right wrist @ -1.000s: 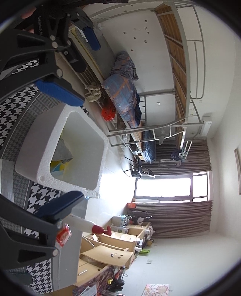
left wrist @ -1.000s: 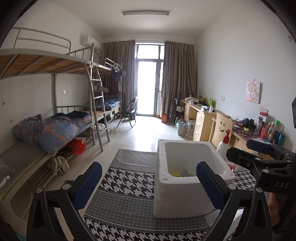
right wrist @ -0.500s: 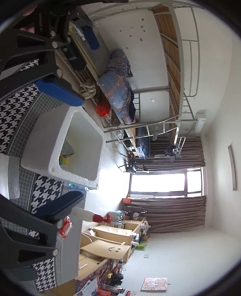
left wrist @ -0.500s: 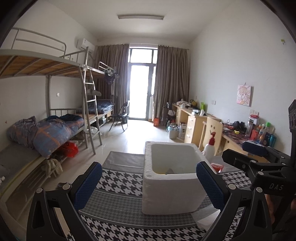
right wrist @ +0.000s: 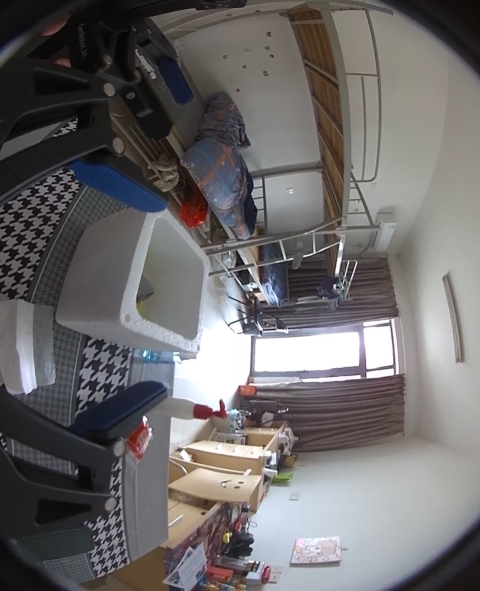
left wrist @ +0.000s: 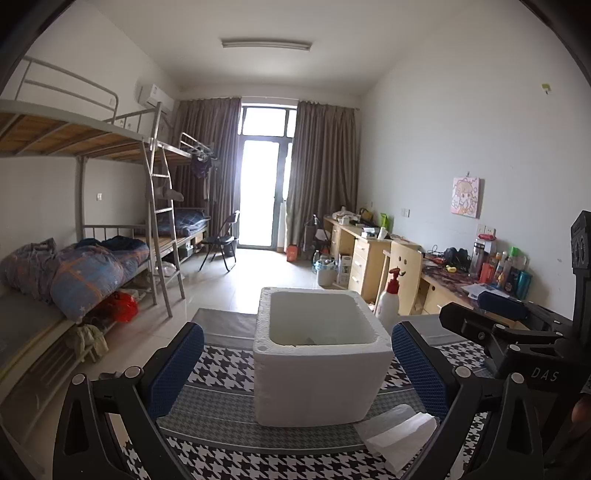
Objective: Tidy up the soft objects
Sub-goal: 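Move both grippers back from the box toward the table, then move both grippers toward the white tissue sheet and white foam roller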
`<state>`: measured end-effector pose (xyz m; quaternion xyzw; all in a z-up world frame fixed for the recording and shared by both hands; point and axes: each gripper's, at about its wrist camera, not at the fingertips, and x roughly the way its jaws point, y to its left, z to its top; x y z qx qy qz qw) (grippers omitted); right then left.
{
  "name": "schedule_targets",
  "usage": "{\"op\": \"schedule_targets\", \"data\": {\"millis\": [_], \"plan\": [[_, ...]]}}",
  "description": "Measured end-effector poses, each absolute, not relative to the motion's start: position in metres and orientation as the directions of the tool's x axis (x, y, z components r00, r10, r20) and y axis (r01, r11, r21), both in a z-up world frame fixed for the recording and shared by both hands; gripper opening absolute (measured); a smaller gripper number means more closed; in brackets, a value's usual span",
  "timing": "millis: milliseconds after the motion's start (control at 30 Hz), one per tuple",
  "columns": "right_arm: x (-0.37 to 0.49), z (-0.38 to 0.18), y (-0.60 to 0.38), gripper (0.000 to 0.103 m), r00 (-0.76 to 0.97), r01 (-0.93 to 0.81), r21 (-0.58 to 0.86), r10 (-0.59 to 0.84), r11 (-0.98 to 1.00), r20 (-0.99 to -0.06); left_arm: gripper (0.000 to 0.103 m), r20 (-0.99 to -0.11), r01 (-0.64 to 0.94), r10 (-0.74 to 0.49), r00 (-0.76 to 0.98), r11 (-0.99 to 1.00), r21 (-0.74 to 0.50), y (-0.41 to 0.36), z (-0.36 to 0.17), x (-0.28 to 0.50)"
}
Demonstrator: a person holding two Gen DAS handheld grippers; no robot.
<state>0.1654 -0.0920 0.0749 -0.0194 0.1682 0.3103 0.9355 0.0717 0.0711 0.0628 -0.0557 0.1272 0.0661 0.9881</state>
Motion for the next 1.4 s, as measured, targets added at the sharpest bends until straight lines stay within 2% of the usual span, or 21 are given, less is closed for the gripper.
{"op": "schedule_targets", "data": {"millis": [700, 1400], "plan": [[0.138, 0.061, -0.122, 0.095, 0.818, -0.513, 0.050, 0.506, 0.857, -0.272, 0.102, -0.258, -0.087, 0.055, 0.965, 0.990, -0.115, 0.058, 0.056, 0.067], [0.134, 0.042, -0.142, 0.095, 0.859, -0.439, 0.032, 0.430, 0.898, -0.278, 0.102, -0.282, -0.030, -0.005, 0.959, 0.992, -0.122, 0.041, 0.036, 0.073]]}}
